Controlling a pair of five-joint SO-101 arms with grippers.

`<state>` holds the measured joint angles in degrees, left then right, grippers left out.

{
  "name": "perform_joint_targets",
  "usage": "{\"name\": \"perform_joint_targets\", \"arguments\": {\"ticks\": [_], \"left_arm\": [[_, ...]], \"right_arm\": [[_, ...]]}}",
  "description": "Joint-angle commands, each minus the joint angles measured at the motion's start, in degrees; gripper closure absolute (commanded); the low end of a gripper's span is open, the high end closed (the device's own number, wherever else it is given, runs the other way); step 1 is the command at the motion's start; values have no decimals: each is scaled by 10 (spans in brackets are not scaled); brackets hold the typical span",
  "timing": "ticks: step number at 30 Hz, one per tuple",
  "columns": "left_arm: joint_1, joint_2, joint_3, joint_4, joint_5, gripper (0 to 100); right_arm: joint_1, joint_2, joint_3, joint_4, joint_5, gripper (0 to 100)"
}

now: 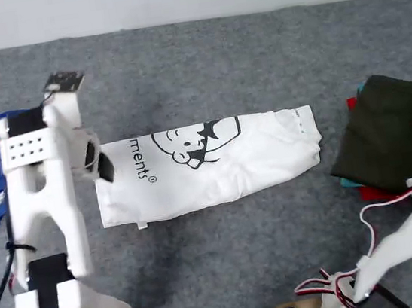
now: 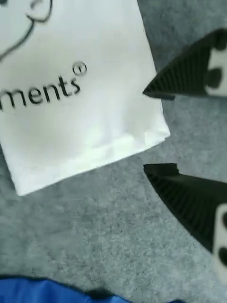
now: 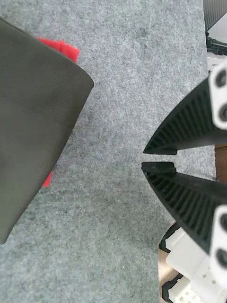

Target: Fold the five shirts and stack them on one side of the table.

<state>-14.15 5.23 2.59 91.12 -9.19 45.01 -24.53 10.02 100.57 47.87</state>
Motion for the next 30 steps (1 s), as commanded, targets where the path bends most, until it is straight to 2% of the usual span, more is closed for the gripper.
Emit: {"name": "perform_joint_targets", "arguments": {"ticks": [1, 5, 9, 19, 24, 28, 30], "left_arm": [[-26, -32, 51, -69, -32, 747], [-34, -19, 118, -148, -44, 742], [-34, 42, 116, -183, -40, 743], [-32, 191, 11, -193, -32, 751], [-20, 220, -15, -192, -14, 836], [1, 224, -15, -192, -44, 976], [4, 222, -17, -182, -47, 984]], "right_arm": [[6, -23, -4, 20, 5, 955], [7, -23, -4, 20, 5, 955], [22, -23, -5, 20, 5, 955], [91, -23, -4, 20, 79, 955], [87, -23, -4, 20, 78, 955], [88, -23, -4, 20, 78, 955], [89, -23, -5, 20, 78, 955]]}}
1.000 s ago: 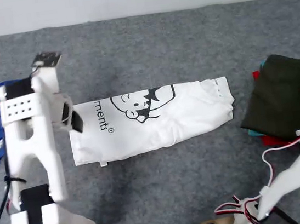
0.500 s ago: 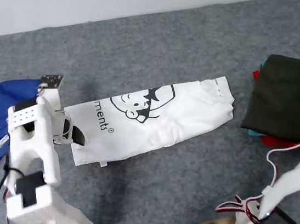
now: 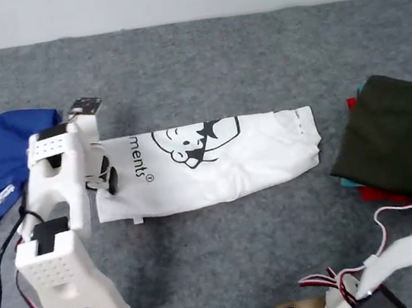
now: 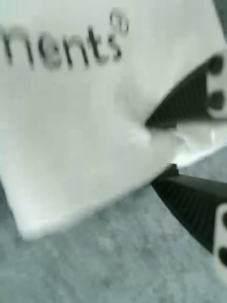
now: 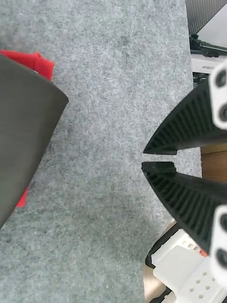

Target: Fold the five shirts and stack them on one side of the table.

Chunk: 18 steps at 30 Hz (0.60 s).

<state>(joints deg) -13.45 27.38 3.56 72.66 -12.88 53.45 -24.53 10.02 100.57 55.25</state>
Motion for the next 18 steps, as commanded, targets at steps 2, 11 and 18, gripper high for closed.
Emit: {"name": "perform_joint_targets", "arguments": {"ticks": [2, 11, 18], "left_arm": [[-8, -4, -40, 24, -11, 987], [-104, -55, -95, 56, -25, 987], [-14, -61, -172, 176, -42, 987]], "right_arm": [[6, -23, -6, 20, 4, 955], [5, -23, -5, 20, 5, 955], [2, -23, -4, 20, 4, 955]]}}
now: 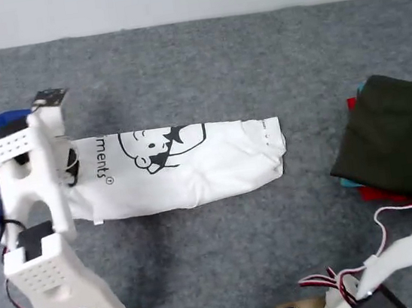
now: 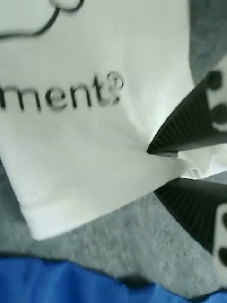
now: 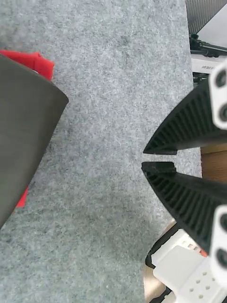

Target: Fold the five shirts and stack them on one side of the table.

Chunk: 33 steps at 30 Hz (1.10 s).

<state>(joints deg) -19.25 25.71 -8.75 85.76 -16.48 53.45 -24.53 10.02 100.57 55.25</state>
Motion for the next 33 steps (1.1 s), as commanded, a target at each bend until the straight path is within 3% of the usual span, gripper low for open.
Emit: {"name": "perform_joint_targets", "arguments": {"ticks": [1, 5, 20, 26, 33], "left_arm": [[60, -44, -67, 66, -5, 987], [119, -43, -155, 146, 24, 987], [347, -142, -156, 149, 87, 987], [437, -142, -158, 122, 110, 986], [495, -104, -160, 62, 124, 986]], "right_arm": [[2, -23, -4, 20, 4, 955], [2, -23, -4, 20, 7, 955], [3, -22, -4, 14, 4, 955], [3, -18, -4, 14, 4, 955], [3, -18, -4, 14, 4, 955]]}}
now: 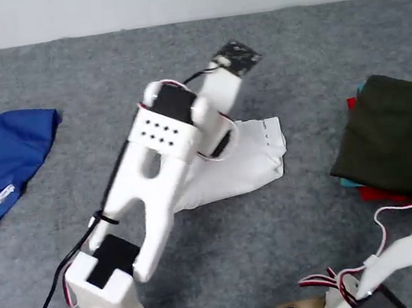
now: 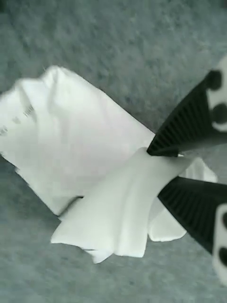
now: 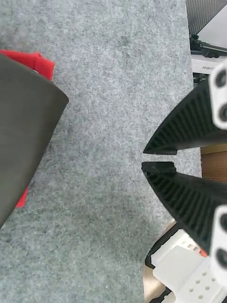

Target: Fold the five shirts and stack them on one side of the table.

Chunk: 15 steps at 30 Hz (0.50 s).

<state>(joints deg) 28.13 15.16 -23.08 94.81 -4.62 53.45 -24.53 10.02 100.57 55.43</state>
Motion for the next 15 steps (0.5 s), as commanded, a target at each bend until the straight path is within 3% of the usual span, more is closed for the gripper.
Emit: {"name": "perform_joint_targets", "arguments": {"ticks": [1, 7, 15], "left_arm": [[24, 15, -16, -39, 5, 986], [25, 88, -61, -84, 11, 986], [55, 193, -266, -38, 21, 986]], "right_arm": [[3, -18, -4, 14, 3, 955], [4, -18, -4, 14, 3, 955], [4, -18, -4, 16, 3, 955]]}}
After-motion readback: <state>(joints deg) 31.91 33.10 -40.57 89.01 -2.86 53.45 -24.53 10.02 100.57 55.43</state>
